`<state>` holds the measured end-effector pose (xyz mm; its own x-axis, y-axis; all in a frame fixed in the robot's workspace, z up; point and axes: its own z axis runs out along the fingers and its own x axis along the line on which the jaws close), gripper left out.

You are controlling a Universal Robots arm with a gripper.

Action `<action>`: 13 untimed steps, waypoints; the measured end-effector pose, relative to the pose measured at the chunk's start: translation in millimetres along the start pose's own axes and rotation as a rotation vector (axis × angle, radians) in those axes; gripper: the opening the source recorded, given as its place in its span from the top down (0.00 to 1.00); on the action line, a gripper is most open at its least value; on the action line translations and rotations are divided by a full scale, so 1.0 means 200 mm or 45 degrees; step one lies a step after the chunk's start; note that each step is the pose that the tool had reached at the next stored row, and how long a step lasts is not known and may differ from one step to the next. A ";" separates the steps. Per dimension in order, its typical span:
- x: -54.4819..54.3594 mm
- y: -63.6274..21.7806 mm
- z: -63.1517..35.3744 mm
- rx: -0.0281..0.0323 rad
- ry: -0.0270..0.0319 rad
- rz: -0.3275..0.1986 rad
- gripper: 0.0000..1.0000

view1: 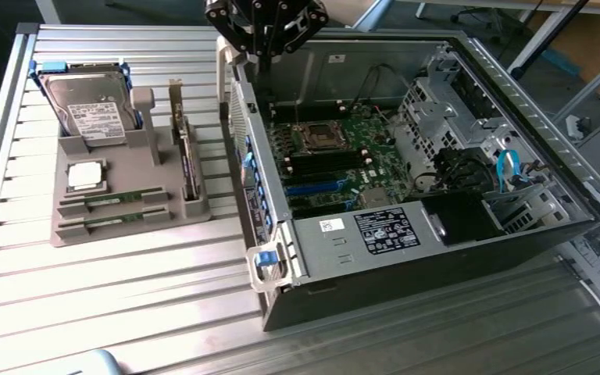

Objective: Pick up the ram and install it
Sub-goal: 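Reach for the ram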

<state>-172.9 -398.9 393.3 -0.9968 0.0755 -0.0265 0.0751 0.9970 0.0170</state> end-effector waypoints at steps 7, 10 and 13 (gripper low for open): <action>0.03 -0.003 -0.001 0.0085 -0.0006 0.000 0.90; 0.05 -0.004 -0.002 0.0102 -0.0007 0.000 0.90; 0.07 -0.005 -0.002 0.0114 -0.0009 0.000 0.90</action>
<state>-186.0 -398.9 393.3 -0.9968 0.0753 -0.0272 0.0751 0.9971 0.0081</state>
